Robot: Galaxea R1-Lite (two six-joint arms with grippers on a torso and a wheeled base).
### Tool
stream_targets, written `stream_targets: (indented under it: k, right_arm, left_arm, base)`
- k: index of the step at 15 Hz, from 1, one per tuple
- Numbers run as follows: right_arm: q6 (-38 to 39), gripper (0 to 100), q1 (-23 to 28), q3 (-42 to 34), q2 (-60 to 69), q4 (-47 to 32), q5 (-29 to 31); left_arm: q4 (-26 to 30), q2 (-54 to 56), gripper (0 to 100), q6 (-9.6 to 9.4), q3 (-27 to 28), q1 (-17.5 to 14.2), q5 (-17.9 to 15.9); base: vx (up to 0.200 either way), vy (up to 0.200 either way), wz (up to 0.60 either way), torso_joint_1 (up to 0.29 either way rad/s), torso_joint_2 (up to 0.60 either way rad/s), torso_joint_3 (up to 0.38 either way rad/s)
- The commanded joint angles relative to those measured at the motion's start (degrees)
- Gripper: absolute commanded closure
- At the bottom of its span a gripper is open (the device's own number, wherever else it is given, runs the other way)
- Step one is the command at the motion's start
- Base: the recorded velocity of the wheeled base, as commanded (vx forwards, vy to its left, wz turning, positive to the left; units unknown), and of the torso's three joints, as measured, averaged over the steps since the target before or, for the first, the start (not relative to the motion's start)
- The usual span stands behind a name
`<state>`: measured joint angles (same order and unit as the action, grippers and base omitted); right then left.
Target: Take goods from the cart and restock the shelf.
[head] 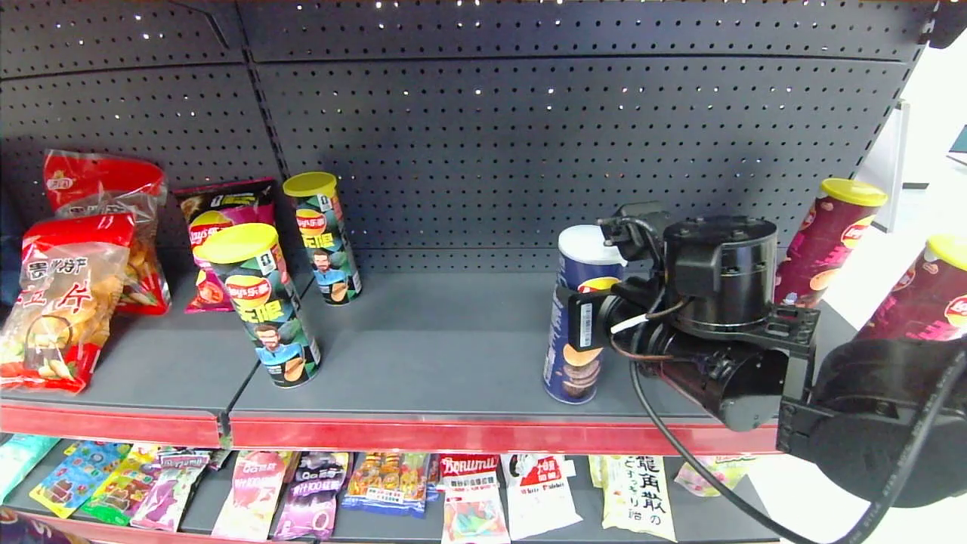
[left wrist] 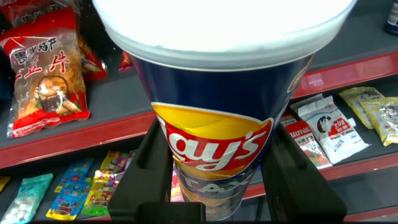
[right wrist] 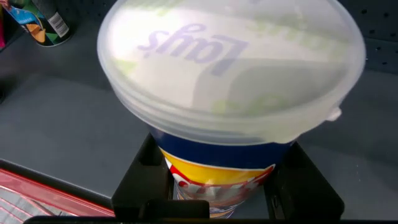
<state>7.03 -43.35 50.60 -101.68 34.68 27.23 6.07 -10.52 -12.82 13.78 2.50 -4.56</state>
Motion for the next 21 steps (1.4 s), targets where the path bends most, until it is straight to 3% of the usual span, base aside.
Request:
stream_targets:
  k: [1, 21]
  right_arm:
    - [0.8, 100, -0.8, -0.2, -0.4, 0.0, 0.6]
    - [-0.7, 100, -2.4, -1.5, -0.4, -0.1, 3.7]
  left_arm:
    - [0.0, 0.0, 100, -0.01, -0.1, 0.0, 0.0]
    - [0.0, 0.1, 100, 0.08, 0.1, 0.0, 0.0]
  base:
    - [0.0, 0.0, 0.0, 0.0, 0.0, 0.0]
    - [0.0, 0.0, 0.0, 0.0, 0.0, 0.0]
